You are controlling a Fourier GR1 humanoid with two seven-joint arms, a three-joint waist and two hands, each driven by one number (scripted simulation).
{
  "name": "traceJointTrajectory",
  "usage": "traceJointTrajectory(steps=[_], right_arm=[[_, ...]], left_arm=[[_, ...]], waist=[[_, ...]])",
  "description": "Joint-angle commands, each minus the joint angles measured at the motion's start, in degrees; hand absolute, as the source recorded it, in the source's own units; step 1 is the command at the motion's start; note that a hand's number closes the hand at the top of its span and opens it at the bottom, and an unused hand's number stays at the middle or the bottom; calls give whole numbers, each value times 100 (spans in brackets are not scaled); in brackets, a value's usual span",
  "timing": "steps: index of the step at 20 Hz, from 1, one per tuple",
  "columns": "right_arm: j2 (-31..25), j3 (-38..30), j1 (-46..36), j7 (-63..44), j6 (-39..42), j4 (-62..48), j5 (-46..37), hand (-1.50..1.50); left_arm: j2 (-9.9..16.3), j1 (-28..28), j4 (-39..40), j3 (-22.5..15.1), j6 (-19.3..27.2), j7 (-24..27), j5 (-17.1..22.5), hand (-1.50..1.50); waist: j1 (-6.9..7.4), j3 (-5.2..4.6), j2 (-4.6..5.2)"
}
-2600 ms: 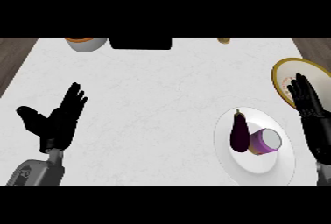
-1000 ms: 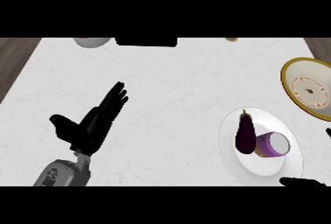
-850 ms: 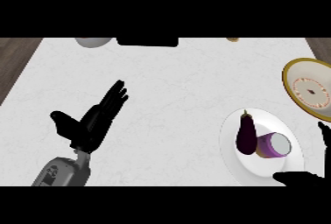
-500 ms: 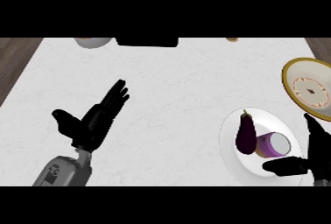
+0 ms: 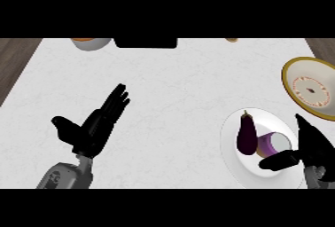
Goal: Pick the can from the plate and place it in the bowl
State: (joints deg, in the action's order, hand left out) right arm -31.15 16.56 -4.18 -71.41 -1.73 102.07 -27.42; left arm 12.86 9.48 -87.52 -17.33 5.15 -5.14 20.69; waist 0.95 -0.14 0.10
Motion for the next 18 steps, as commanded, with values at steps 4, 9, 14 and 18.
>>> traceJointTrajectory(steps=[4,9,14,18], right_arm=[[402,215,-318,-1296,536,-296,-329,-150],[730,78,-487,-958,426,-924,-564,-150],[1094,-51,-619,-847,473,-1182,-911,-150],[1326,-160,-500,-760,306,-1317,-1245,-150]], left_arm=[[-40,119,-43,104,28,-178,-44,0],[-26,19,260,198,-260,71,-13,0],[-153,220,248,233,-62,-129,-172,0],[-58,-365,-480,124,-100,-141,-193,0]], waist=[[-54,7,-10],[-79,8,2],[-85,10,0],[-41,12,-22]])
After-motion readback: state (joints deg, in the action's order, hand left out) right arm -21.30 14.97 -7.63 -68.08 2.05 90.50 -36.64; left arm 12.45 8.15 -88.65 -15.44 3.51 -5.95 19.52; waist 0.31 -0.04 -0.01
